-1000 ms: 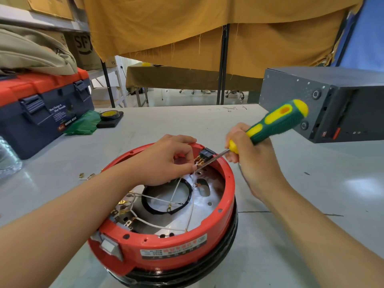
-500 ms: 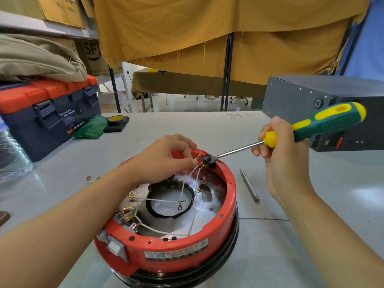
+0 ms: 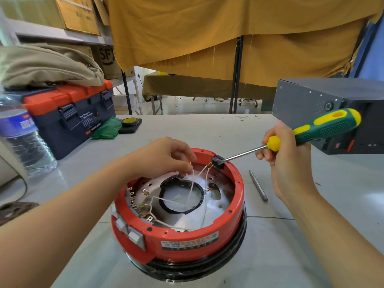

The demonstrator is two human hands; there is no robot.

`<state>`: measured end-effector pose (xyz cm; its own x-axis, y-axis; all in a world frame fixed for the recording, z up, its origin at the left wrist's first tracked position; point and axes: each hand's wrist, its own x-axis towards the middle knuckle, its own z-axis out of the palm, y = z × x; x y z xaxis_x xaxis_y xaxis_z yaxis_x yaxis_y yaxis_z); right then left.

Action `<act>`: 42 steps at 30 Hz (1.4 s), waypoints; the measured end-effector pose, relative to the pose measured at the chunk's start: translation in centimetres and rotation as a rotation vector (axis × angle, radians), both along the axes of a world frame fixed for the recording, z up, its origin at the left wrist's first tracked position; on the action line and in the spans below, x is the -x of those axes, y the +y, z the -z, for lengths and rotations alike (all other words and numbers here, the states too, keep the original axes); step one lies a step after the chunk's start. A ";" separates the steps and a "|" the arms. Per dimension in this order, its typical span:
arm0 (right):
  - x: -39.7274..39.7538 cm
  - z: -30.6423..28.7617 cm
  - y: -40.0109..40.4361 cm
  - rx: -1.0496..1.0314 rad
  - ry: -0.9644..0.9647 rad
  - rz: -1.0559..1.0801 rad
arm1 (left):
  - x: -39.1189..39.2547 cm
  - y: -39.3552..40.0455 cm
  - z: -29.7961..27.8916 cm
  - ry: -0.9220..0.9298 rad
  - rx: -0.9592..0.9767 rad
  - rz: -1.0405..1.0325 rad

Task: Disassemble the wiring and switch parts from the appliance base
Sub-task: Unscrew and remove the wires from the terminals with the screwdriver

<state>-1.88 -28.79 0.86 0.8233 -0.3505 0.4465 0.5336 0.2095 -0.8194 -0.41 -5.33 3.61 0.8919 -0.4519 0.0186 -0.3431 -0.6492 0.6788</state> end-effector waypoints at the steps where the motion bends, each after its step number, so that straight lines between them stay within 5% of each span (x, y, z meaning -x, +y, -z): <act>1: 0.0 0.0 0.0 0.002 0.000 -0.003 | 0.2 0.4 -0.1 0.021 -0.027 0.010; 16: -0.2 0.7 0.6 0.083 -0.003 -0.055 | 1.6 1.9 0.9 0.012 -0.479 0.198; 42: 0.2 0.1 0.6 -0.083 0.050 -0.082 | 2.2 5.0 0.2 0.071 0.354 -0.158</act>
